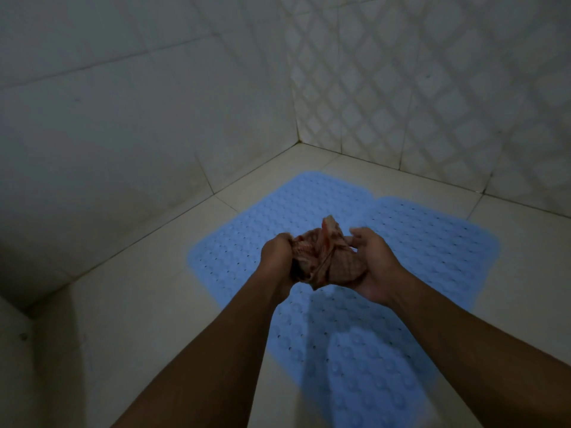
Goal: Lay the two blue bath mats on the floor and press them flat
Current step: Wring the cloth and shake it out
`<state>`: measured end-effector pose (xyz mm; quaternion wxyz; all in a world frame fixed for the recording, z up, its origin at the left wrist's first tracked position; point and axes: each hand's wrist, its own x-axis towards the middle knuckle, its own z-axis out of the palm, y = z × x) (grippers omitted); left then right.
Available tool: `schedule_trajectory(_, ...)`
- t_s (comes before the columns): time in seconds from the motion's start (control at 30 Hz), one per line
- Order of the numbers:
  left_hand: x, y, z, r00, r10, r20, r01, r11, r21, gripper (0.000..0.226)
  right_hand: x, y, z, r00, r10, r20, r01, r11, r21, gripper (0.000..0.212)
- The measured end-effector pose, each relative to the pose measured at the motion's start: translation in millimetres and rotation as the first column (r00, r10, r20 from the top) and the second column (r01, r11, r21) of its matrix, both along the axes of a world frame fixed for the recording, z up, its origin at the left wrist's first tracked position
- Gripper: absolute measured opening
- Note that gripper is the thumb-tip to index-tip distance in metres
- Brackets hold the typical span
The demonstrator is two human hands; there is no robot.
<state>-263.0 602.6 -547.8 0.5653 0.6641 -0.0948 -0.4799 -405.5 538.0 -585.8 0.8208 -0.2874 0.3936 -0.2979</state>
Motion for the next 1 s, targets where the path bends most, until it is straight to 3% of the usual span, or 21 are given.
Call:
schedule_trajectory(0.1,-1.5,-1.7,-4.2,0.988,-0.150,0.032,0.150,0.989,-0.011,0.042,-1.9,-1.8,-1.2,0.984,0.172,0.044,-0.169,0.984,-0.053,0.070)
schedule_trajectory(0.17,1.5,-1.1,-6.4,0.956,-0.240,0.168,0.244,0.970,-0.004,0.034,-1.6,-2.2,-1.1,0.979,0.169,-0.116,-0.187,0.969,-0.161,0.051)
schedule_trajectory(0.23,8.2,0.5,-6.6,0.911,-0.287,0.297,0.290,0.956,0.034,0.017,-3.5,-9.4,-5.0,0.957,0.013,-0.291,-0.085,0.968,-0.237,0.027)
schedule_trajectory(0.3,18.7,2.1,-7.6,0.882,-0.278,0.382,0.270,0.960,0.074,0.023,-9.9,-18.3,-7.4,0.928,-0.059,-0.369,-0.049,0.960,-0.276,0.017)
schedule_trajectory(0.4,29.6,5.0,-9.0,0.868,-0.224,0.443,0.216,0.974,0.071,0.025,-19.8,-23.9,-3.5,0.921,-0.033,-0.389,-0.096,0.946,-0.309,0.007)
schedule_trajectory(0.5,29.6,6.4,-14.0,0.866,-0.187,0.465,0.172,0.982,0.074,0.019,-23.2,-24.4,-0.9,0.930,0.034,-0.367,-0.164,0.930,-0.330,0.024)
schedule_trajectory(0.6,28.1,12.3,-23.3,0.895,-0.175,0.411,0.148,0.984,0.098,0.022,-23.1,-25.6,2.7,0.928,0.068,-0.365,-0.200,0.920,-0.338,0.035)
schedule_trajectory(0.7,21.6,20.7,-32.0,0.954,-0.208,0.217,0.187,0.976,0.111,0.036,-21.8,-27.0,9.7,0.916,0.077,-0.394,-0.234,0.899,-0.369,0.033)
schedule_trajectory(0.83,-2.4,26.0,-34.8,0.939,-0.340,-0.057,0.343,0.936,0.082,0.024,-21.5,-28.2,22.7,0.873,0.062,-0.483,-0.322,0.818,-0.476,0.023)
schedule_trajectory(0.93,-14.7,21.8,-45.1,0.854,-0.520,-0.003,0.518,0.851,0.085,0.049,-23.6,-29.8,32.7,0.849,0.085,-0.522,-0.386,0.774,-0.502,0.029)
schedule_trajectory(1.0,-22.6,19.2,-51.3,0.844,-0.533,0.055,0.529,0.845,0.075,0.036,-25.4,-32.1,35.3,0.836,0.101,-0.539,-0.406,0.774,-0.485,0.028)
